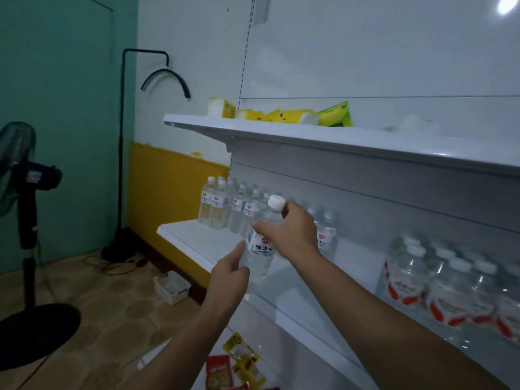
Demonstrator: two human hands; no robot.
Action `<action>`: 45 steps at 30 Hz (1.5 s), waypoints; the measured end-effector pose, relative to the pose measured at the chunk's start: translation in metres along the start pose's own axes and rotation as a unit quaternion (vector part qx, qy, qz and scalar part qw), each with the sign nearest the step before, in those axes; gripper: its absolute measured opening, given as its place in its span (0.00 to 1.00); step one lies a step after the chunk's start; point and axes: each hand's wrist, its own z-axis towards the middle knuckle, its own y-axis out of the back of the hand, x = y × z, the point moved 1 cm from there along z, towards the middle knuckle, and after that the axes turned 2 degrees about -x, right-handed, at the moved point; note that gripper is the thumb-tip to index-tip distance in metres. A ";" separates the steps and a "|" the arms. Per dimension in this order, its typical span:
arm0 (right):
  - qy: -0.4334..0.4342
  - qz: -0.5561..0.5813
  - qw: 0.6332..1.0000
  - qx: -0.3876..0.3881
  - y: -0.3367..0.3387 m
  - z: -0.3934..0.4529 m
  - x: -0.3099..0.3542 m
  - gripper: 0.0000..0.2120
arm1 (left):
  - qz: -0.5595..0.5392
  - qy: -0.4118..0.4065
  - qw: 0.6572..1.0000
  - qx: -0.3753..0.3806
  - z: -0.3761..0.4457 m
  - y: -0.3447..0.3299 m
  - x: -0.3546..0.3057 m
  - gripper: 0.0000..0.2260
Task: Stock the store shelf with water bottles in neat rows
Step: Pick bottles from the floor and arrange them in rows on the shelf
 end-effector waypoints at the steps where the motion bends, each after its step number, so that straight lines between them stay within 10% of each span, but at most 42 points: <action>1: -0.006 0.010 1.000 0.002 0.002 0.003 -0.002 0.20 | 0.003 -0.006 1.000 0.000 0.002 -0.004 -0.002 0.28; 31: -0.036 -0.139 0.987 0.068 -0.285 0.283 -0.085 0.38 | 0.346 0.078 0.929 0.107 0.257 0.048 0.147 0.25; 36: -0.032 -0.152 0.987 0.050 -0.313 0.305 -0.089 0.37 | 0.471 -0.015 0.855 0.216 0.257 0.049 0.175 0.27; 45: -0.047 -0.161 0.986 0.007 -0.330 0.314 -0.092 0.38 | 0.501 -0.099 0.839 0.187 0.257 0.038 0.183 0.25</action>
